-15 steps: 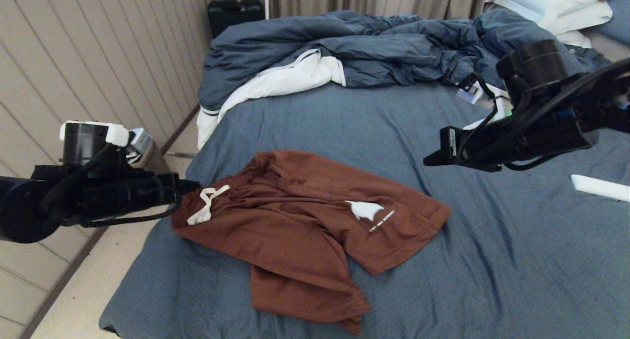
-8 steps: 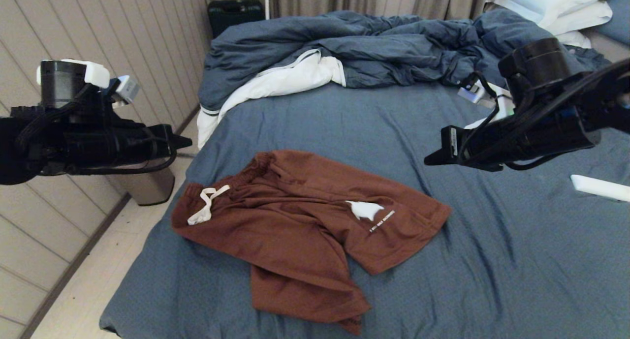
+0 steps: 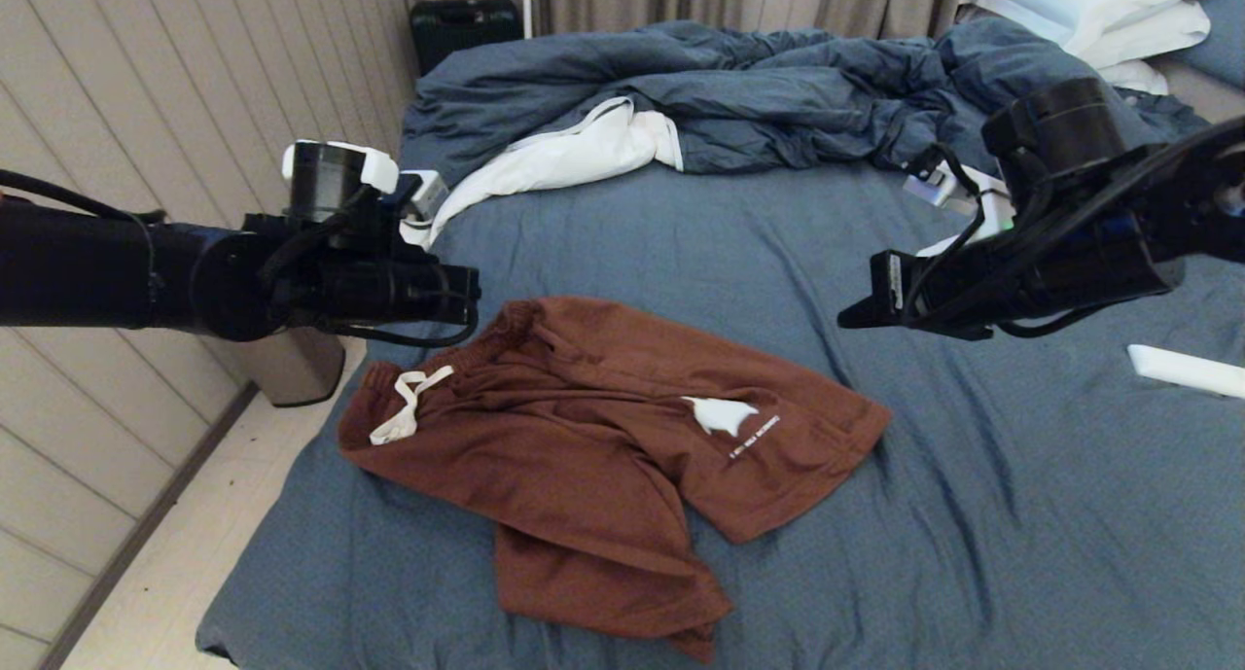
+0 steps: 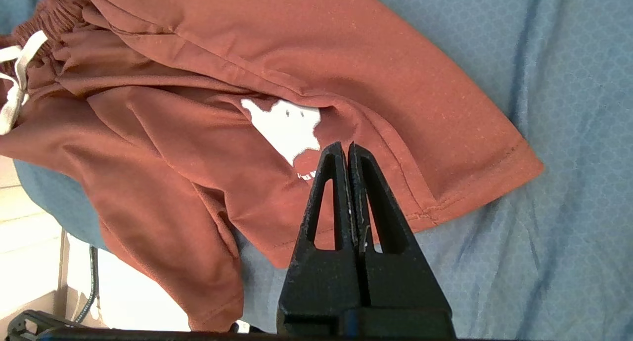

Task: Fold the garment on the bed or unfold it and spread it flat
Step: Fold the brown shorts

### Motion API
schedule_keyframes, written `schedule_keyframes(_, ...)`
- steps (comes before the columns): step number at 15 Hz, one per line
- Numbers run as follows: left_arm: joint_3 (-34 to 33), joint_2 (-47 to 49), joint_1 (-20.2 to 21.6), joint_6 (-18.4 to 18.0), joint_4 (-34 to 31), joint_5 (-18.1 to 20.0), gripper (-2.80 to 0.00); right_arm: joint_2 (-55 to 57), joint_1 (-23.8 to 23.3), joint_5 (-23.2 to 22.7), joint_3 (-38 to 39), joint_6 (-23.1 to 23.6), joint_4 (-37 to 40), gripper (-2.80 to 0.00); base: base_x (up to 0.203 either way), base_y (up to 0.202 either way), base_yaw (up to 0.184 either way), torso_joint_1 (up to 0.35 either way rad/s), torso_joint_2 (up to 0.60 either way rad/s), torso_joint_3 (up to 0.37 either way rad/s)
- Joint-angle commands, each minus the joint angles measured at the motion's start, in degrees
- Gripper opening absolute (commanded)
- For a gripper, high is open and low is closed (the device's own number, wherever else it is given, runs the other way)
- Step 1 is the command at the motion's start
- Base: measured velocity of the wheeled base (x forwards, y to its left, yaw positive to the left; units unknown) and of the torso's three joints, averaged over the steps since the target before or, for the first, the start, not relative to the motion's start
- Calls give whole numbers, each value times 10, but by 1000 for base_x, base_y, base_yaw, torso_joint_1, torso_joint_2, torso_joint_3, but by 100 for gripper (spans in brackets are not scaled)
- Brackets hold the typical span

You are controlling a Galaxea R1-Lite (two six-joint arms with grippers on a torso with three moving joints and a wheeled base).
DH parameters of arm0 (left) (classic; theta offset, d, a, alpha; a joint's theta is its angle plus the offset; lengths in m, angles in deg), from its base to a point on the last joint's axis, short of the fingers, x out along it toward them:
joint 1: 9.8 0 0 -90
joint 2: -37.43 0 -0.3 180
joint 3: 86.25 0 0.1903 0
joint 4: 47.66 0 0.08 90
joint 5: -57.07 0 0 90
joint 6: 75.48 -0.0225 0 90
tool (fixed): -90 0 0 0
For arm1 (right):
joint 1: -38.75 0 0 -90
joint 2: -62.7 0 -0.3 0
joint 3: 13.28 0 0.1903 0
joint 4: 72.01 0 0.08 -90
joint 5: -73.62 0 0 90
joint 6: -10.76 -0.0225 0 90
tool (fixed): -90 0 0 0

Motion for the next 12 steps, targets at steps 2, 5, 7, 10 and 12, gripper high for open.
schedule_keyframes(2, 14, 60, -26, -2, 27, -8, 0, 9, -2, 0, 0, -1, -2, -280, 0, 0, 0, 0, 0, 0)
schedule_keyframes(5, 17, 84, -37, -2, 60, -10, 0, 18, -2, -1, 2, 0, -4, -280, 0, 0, 0, 0, 0, 0)
schedule_keyframes(7, 32, 102, -40, -3, 71, -19, 0, 17, 0, -1, 2, 6, -4, -280, 0, 0, 0, 0, 0, 0)
schedule_keyframes(10, 55, 133, -40, -13, 84, -23, 0, 20, 0, 0, 3, 6, -4, -280, 0, 0, 0, 0, 0, 0)
schedule_keyframes(12, 69, 159, -40, -15, 98, -34, 0, 21, -1, 0, 3, 7, -4, -280, 0, 0, 0, 0, 0, 0)
